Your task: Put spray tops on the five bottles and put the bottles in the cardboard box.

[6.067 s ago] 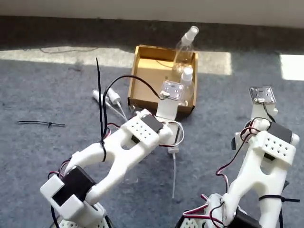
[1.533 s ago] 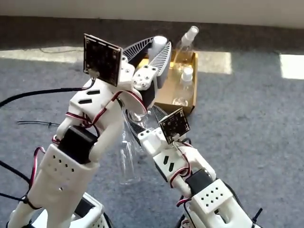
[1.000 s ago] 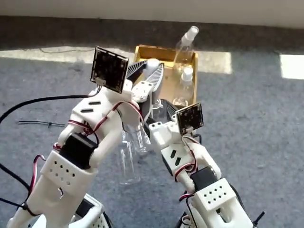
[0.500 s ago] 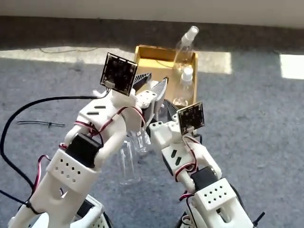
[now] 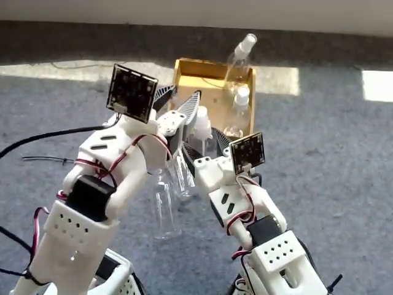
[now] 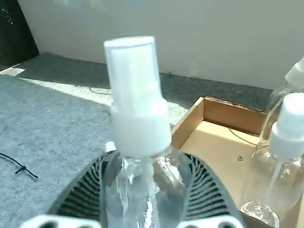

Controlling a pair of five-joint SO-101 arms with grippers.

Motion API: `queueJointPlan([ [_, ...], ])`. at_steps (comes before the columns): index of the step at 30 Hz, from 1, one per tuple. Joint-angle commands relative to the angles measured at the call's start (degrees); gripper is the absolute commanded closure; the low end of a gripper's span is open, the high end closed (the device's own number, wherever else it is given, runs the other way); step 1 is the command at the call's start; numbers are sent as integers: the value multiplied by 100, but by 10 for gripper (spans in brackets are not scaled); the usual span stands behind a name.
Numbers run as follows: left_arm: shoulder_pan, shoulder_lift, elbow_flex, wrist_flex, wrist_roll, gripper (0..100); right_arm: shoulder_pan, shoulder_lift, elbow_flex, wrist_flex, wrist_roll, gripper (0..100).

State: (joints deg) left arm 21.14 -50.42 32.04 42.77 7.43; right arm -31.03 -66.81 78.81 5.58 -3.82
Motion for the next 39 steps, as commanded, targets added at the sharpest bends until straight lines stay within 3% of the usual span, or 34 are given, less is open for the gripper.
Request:
queueJointPlan([
  [1,215,180,-40,-70,-53,860,48,-92,-57,-110,-53,995],
  [14,277,286,-163,220,-774,860,66,-84,-66,-110,-53,995],
  [22,-1218,-593,-532,545,-747,860,233,136,-875,-66,308,995],
  [26,-2220,-875,312,1354,-765,857,233,1279,-2053,286,404,995],
  [29,-2993,-945,1604,1354,-774,856,233,2501,-3213,312,422,995],
  [34,-3837,-945,3415,352,-782,856,251,4699,-5508,312,440,995],
  [39,-3855,-945,4136,-589,-782,856,233,6756,-7530,321,1248,995],
])
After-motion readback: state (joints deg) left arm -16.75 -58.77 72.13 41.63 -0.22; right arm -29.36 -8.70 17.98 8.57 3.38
